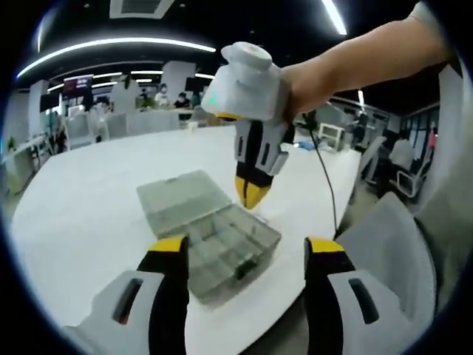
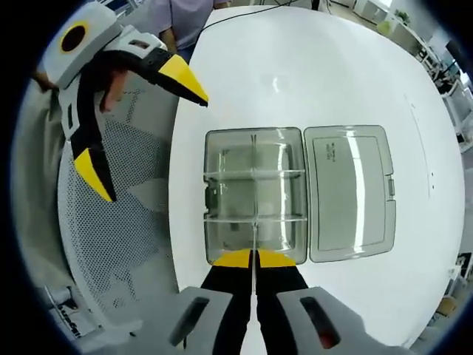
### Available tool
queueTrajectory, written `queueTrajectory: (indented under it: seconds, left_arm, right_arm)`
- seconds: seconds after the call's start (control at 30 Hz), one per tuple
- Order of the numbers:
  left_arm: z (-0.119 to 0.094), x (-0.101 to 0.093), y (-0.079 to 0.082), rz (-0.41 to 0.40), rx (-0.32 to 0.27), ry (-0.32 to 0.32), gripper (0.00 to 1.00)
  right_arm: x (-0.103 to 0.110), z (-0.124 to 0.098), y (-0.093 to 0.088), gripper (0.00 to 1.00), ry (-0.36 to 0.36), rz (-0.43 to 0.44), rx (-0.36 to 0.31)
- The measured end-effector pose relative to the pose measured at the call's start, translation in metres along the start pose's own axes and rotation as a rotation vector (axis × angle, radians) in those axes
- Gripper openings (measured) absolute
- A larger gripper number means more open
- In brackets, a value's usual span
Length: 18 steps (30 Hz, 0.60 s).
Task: Insert the divider into the dual guide fixture by aligning both edges with the guide slots and pushing it downward to the bottom, including one-sided entry, uneven engagement, binding, and posture correction.
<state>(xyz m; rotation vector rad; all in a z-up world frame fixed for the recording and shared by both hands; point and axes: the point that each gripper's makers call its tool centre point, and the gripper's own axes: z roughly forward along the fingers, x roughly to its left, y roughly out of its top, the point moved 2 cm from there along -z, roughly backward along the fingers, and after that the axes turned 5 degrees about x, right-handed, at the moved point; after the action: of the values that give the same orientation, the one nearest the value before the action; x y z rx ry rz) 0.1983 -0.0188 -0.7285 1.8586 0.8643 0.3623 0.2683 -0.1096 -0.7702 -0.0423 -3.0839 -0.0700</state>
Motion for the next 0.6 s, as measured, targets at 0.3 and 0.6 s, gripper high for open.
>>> queueTrajectory:
  seconds: [0.3,0.6]
  left_arm:
    - [-0.0007,0.0016,-0.0003,-0.003,-0.001,0.008,0.61]
    - [-0.0012,0.0015,-0.0006,-0.003,-0.002,0.009,0.61]
  right_arm:
    - [0.0001,0.0012,-0.0002,0.0,0.001,-0.003,0.001]
    - [0.0042,0.0001,-0.0014,0.0,0.002,-0.004,-0.006]
